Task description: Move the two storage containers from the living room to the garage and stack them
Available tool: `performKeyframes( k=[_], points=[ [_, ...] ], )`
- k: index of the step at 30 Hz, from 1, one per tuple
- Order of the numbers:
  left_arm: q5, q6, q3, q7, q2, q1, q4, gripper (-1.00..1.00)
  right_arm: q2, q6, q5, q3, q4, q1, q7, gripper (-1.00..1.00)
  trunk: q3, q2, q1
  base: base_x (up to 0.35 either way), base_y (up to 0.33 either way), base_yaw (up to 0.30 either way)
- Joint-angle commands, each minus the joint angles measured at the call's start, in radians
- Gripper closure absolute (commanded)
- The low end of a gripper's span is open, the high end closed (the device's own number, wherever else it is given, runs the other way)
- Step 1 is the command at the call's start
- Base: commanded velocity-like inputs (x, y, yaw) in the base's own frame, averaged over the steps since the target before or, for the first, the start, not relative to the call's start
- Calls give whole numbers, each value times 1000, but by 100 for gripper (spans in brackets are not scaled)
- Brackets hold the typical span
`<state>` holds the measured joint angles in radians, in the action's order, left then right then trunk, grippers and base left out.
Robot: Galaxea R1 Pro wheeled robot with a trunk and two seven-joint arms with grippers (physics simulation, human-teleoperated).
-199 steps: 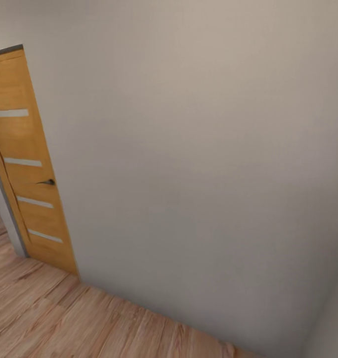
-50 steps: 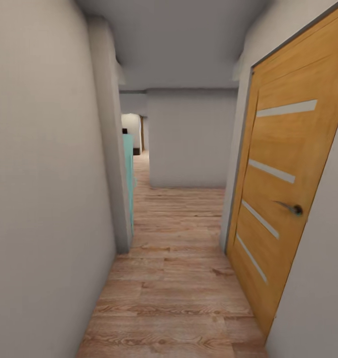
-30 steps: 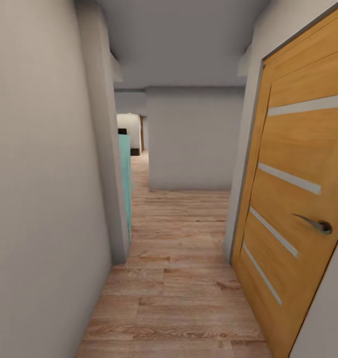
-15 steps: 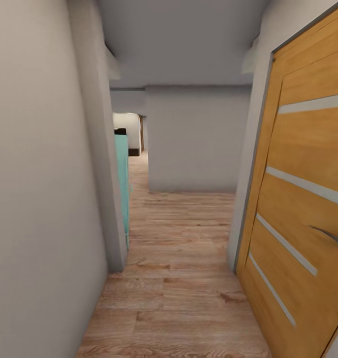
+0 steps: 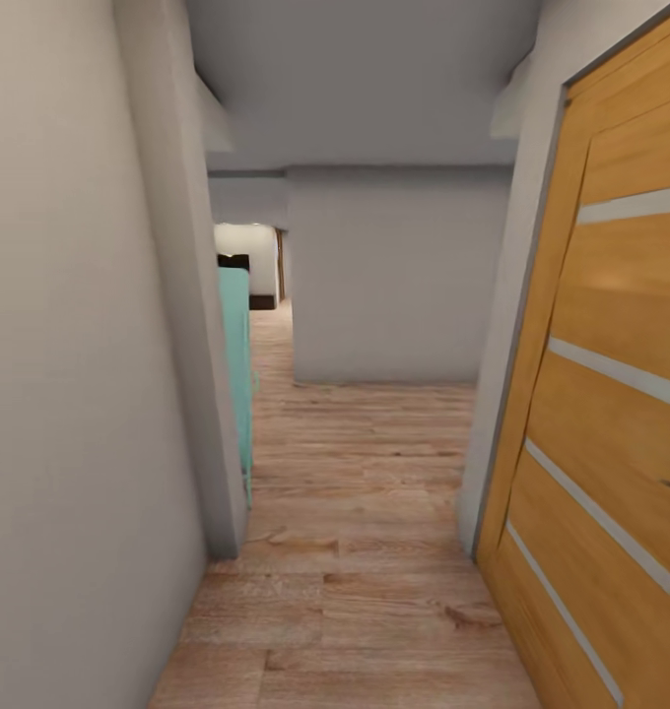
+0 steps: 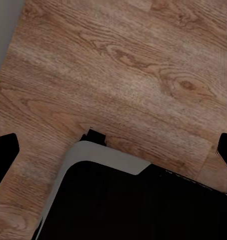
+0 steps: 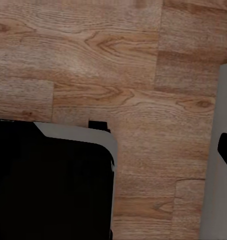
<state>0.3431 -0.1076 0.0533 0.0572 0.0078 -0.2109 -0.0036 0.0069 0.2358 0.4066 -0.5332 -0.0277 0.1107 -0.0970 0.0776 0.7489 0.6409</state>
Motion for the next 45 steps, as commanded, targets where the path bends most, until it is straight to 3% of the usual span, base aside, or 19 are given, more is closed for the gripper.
performKeyframes(
  k=[1, 45],
  points=[
    [0, -3, 5, 1, 0, -1, 0, -100, 1, 5, 8, -8, -3, 1, -1, -100, 2, 1, 1, 322, 0, 0],
    [4, 5, 6, 0, 1, -1, 1, -100, 0, 6, 3, -5, -3, 1, 0, -100, 2, 1, 1, 318, -37, 5]
  ],
)
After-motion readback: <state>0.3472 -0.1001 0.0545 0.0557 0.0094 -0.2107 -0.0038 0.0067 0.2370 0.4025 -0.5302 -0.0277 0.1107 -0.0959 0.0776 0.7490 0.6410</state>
